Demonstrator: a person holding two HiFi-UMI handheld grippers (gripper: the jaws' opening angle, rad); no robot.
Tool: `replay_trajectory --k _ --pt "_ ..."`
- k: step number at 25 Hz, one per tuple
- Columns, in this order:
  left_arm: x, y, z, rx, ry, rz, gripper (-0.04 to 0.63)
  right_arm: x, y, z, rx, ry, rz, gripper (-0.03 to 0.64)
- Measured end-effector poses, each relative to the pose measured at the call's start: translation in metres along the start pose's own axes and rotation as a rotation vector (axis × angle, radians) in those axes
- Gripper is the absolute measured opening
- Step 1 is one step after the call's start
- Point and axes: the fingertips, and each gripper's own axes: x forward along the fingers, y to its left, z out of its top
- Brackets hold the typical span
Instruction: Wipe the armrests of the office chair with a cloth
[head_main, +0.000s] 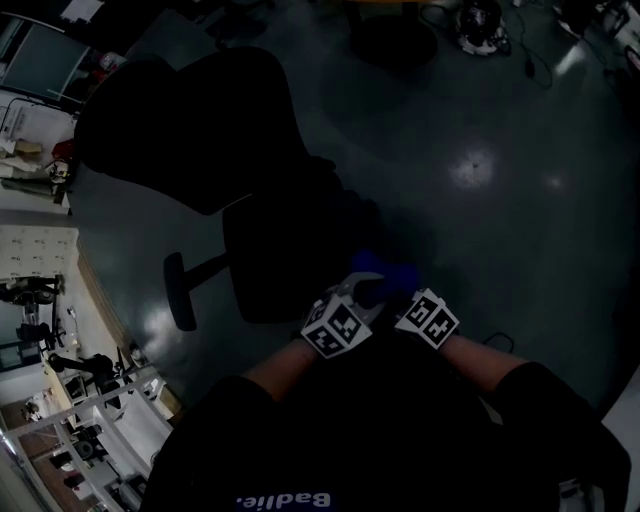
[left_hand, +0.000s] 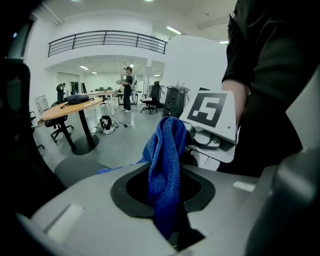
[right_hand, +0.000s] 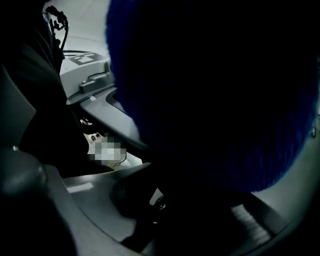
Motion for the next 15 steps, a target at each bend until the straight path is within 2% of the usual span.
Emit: replay_trajectory --k 4,7,11,15 --pt "-0.007 -0.004 0.003 -0.036 -0.057 0.025 0.1 -0.002 -0.005 -0.005 -0.021 0.008 -0.005 0.003" --pt "-0.024 -0.006 0.016 -0.067 -0.138 0.059 0.1 -0.008 -0.004 -0.004 -0.019 -0.001 -0.017 0.003" --pt "-0.069 -0.003 0.018 -0.13 -0.26 0.16 0.103 -0.005 0.007 -0.011 -0.032 0.009 -0.029 0.003" --pt "-0.13 -0.007 0.002 -0.207 -0.39 0.283 0.103 0.007 0.031 -0.017 -0.064 0.028 -0.03 0.003"
